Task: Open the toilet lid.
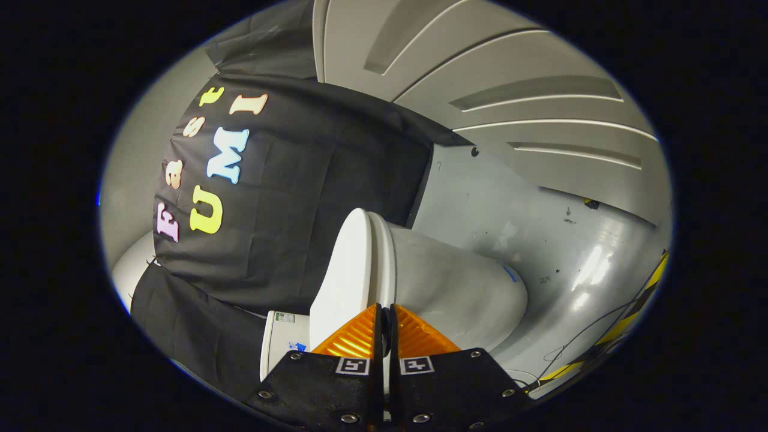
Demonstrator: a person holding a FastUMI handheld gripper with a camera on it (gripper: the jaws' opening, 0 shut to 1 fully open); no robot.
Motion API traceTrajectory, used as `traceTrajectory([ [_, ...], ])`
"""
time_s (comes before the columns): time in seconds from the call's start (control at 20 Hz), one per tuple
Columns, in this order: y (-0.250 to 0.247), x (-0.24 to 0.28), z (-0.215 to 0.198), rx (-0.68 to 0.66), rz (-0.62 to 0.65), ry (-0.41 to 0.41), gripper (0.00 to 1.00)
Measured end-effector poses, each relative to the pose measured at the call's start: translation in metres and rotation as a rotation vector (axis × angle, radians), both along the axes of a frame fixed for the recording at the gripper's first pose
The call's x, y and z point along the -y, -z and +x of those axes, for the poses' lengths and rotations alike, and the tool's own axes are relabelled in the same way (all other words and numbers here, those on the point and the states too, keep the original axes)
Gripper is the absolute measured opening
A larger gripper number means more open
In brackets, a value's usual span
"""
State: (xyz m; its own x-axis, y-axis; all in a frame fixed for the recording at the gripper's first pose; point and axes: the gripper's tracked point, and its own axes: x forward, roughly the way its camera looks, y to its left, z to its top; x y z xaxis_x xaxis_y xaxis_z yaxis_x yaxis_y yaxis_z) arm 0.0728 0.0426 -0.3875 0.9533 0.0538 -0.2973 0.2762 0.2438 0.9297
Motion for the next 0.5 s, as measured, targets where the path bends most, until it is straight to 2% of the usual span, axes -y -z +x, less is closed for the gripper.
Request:
traceTrajectory([
  [0.05, 0.0011, -0.0006, -0.0003, -0.001, 0.005, 0.001, 0.0],
  [0.5, -0.0028, -0.0075, -0.0006, -0.075, -0.079, -0.025, 0.0],
])
